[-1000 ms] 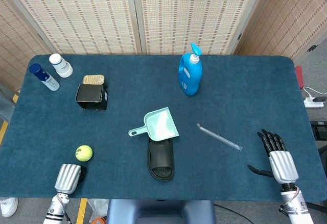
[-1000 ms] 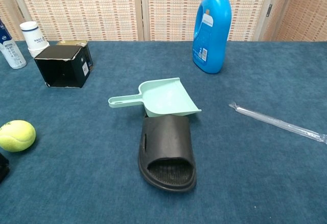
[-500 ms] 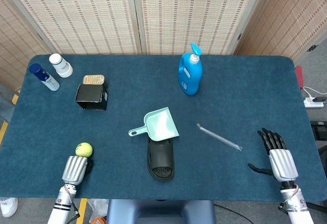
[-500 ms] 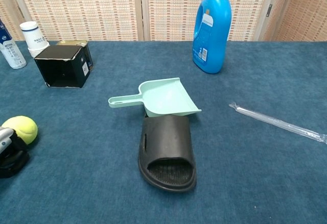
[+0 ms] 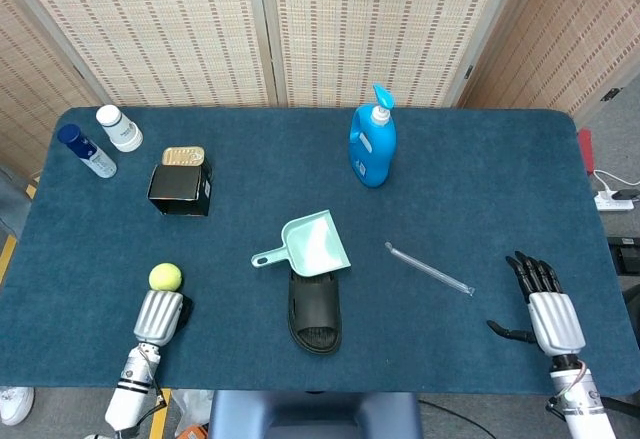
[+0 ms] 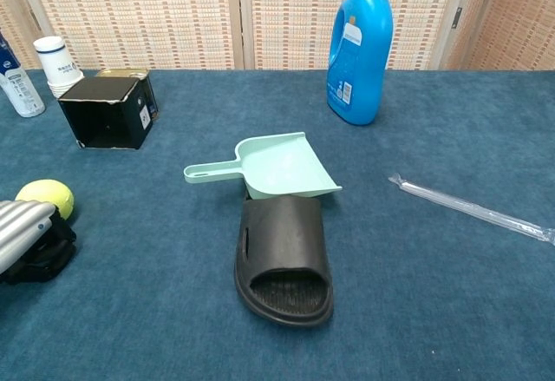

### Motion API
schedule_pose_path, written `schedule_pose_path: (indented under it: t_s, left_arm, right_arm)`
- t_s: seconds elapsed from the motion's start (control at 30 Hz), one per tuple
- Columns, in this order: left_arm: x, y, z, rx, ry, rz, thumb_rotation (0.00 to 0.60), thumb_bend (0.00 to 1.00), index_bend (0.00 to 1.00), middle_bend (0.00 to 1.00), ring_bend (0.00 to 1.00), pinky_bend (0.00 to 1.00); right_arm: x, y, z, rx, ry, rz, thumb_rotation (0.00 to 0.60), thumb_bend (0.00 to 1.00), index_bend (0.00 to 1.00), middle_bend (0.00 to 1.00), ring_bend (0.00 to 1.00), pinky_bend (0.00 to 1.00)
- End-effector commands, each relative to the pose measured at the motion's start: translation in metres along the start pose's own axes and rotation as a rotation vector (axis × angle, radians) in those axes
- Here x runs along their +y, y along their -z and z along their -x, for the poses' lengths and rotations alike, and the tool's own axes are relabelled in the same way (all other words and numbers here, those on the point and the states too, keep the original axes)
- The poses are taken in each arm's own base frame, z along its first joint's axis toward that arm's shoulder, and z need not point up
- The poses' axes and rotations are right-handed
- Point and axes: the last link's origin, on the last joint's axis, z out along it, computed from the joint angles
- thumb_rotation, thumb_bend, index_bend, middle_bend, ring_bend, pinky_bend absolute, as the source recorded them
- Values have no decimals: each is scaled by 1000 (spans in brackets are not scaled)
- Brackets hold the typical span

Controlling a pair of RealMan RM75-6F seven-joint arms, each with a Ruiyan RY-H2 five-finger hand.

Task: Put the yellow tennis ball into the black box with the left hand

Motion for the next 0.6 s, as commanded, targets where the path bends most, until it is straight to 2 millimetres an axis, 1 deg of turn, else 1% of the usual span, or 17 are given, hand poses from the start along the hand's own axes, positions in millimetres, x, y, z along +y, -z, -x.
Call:
schedule_pose_path:
  t_s: [0.03, 0.33, 0.47, 0.6]
  left_arm:
    - [-6, -5, 0, -2, -6, -20, 600, 654, 1000, 1000, 1000, 1000]
    - [-24, -16, -3, 1, -23, -63, 600, 655, 1000, 1000, 1000, 1000]
    - [-23, -23, -6, 13, -18, -56, 600, 655, 1000, 1000, 1000, 1000]
    - [-16, -32, -10, 24, -4, -43, 600, 655, 1000, 1000, 1000, 1000]
  right_arm:
    - [-1, -1, 1, -5, 5, -1, 600, 0, 0, 0, 0, 0]
    - [-1, -3, 2, -13, 9, 5, 600, 0, 0, 0, 0, 0]
    - [-2, -3, 2, -13, 12, 9, 600, 0, 0, 0, 0, 0]
    - [-2, -5, 2, -15, 14, 12, 600, 0, 0, 0, 0, 0]
